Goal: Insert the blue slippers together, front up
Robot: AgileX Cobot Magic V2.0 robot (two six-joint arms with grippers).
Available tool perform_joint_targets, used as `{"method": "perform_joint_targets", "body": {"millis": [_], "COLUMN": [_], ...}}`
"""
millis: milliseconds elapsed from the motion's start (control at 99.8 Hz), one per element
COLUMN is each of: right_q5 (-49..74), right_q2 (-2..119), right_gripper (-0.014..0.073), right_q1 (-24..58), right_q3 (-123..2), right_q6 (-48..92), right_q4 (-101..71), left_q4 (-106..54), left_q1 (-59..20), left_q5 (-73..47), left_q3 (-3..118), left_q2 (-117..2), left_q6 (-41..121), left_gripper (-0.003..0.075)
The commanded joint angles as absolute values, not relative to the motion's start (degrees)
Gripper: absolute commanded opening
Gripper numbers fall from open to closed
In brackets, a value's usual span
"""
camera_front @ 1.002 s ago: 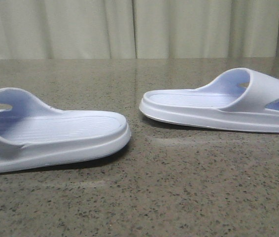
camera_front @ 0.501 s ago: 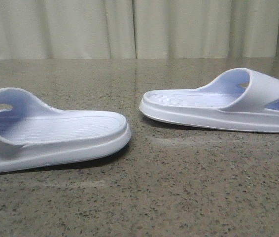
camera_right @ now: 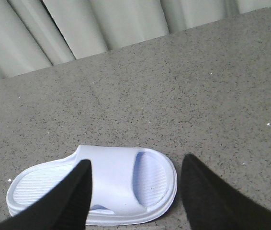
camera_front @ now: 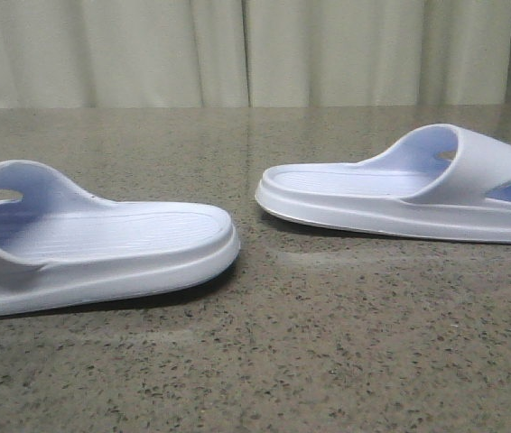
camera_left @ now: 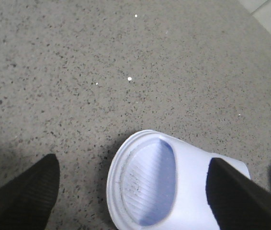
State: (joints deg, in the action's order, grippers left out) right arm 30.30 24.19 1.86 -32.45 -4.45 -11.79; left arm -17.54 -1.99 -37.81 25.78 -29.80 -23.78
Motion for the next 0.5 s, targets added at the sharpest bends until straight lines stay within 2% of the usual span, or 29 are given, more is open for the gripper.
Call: {"method": "perform_joint_targets", "body": {"millis": [0,210,491], "right_q5": [25.7,25.7,25.7], "right_q2": [25.0,25.0,25.0], "right_gripper": [0.0351,0.0351,0.0351], "right_q1": [1.9,1.9,1.9], "right_q3": [-34.4,-34.4,-34.4], "right_q6": [-4.5,-4.5,-4.5], "right_q4": [-12.2,-12.2,-12.2], "left_q4": [-18.3,-20.2,-23.1], "left_q1": [-2.3,-2.3,-2.3], "left_q5": [-34.4,-33.6,-33.0], "left_q3": [26.3,25.7,25.7], "left_q2": [-30.5,-30.5,-33.4], "left_q6": [-27.3,-30.6,-30.6], "left_gripper": [0.0559,0.0557,0.0515]}}
